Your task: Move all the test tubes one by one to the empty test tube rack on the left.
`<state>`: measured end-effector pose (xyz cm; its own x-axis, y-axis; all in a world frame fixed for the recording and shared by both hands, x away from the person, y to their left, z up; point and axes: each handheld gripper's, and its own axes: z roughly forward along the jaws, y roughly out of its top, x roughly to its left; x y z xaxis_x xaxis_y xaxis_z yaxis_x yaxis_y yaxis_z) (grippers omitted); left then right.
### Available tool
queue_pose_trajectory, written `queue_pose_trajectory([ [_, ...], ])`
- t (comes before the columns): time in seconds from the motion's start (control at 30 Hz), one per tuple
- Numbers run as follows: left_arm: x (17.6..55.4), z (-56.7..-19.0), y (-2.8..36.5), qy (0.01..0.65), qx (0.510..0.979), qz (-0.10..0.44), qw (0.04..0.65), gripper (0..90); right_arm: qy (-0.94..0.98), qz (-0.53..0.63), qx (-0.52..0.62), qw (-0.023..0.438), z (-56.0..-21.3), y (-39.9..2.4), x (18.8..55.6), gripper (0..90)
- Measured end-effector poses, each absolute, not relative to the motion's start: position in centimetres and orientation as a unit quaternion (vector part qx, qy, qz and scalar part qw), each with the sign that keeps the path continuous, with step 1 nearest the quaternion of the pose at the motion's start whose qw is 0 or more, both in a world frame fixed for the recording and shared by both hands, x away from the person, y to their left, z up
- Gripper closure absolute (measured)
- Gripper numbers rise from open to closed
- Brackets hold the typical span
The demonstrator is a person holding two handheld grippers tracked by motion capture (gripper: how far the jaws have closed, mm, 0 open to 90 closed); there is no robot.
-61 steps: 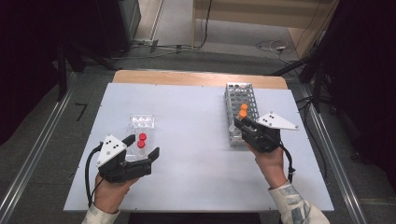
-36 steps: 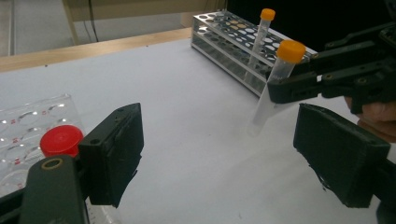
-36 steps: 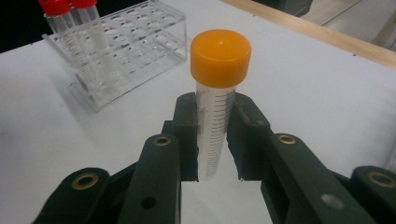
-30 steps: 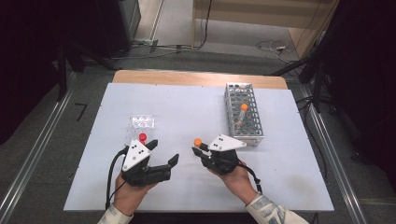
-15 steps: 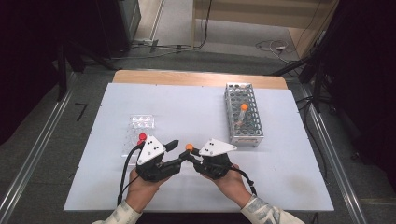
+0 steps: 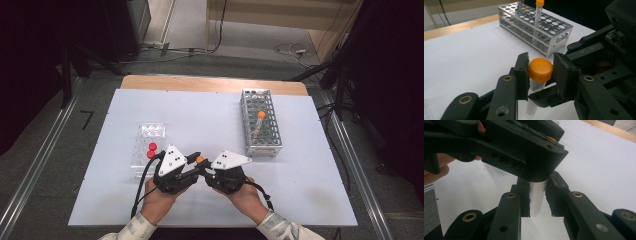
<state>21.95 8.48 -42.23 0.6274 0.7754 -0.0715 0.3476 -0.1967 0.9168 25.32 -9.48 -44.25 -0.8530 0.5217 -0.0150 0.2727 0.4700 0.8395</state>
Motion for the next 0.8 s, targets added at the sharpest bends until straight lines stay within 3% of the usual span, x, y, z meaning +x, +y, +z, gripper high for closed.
queue_pose_trajectory([
  [0.23, 21.8, -42.1, 8.6, 0.375, 0.745, 0.216, 0.508, 69.8, 0.846, 0.460, 0.235, 0.133, -44.2, -9.5, 25.3, 71.0],
  [0.47, 21.4, -41.6, 9.1, 0.376, 0.740, 0.217, 0.513, 70.2, 0.848, 0.467, 0.218, 0.124, -44.0, -9.6, 25.3, 30.7],
  [0.8, 20.2, -40.5, 11.4, 0.385, 0.731, 0.210, 0.522, 70.2, 0.846, 0.463, 0.233, 0.125, -44.0, -11.0, 26.2, 18.9],
])
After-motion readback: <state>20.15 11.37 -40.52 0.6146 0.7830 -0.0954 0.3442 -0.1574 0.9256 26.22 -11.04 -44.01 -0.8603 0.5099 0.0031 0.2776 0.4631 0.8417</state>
